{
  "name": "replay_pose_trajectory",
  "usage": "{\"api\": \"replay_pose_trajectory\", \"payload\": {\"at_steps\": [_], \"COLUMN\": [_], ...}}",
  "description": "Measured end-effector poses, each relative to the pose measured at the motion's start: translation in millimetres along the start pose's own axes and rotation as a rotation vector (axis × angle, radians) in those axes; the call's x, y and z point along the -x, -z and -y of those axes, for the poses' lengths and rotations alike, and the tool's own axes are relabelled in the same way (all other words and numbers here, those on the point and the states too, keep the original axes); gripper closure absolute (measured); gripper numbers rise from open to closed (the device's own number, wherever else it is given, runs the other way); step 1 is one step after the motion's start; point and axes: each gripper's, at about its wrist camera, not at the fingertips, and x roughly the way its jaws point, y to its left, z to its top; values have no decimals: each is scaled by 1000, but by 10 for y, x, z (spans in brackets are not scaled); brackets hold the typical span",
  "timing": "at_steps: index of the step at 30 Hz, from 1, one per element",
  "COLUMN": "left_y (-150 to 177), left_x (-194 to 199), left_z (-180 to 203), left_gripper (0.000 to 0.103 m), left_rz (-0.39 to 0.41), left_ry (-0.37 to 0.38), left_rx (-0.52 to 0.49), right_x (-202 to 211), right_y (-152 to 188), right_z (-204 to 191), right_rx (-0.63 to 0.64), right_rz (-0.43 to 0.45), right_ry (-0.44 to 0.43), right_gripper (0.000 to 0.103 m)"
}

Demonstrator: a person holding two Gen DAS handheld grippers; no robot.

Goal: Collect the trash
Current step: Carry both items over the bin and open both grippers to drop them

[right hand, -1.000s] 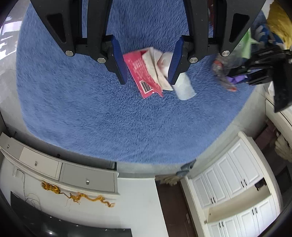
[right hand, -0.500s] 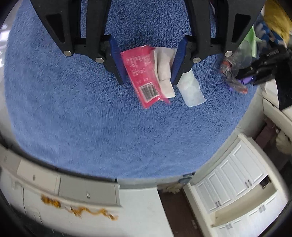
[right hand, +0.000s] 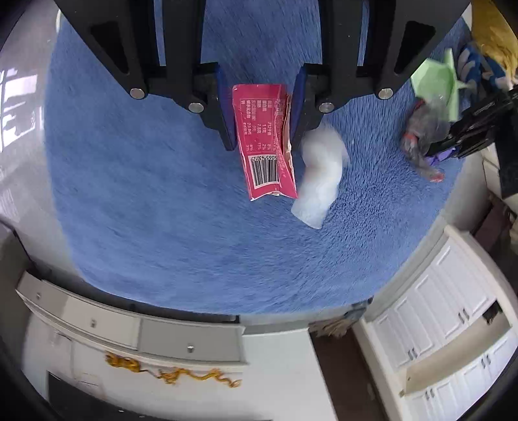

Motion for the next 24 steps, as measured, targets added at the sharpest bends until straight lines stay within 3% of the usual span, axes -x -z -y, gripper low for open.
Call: {"api": "replay_pose_trajectory", "payload": {"at_steps": [9, 13, 18, 24], "left_y": [-109, -159, -264, -293], "left_x": [533, 795, 920, 685], "left_z": [298, 506, 1053, 2055], "left_gripper": [76, 76, 76, 76], "left_rz": [96, 137, 149, 90], "left_ry": [-48, -43, 24, 191], "left_rx": [-47, -82, -151, -255], "right_x": [747, 1143, 1718, 2294], "right_y": [514, 699, 1045, 1605], "right_z": [306, 511, 783, 1285], "right_rx": [-65, -117, -187, -321], "right_rz": [99, 184, 302, 409], "right_ry": [-59, -84, -48, 90], "right_gripper": [74, 74, 74, 74]}}
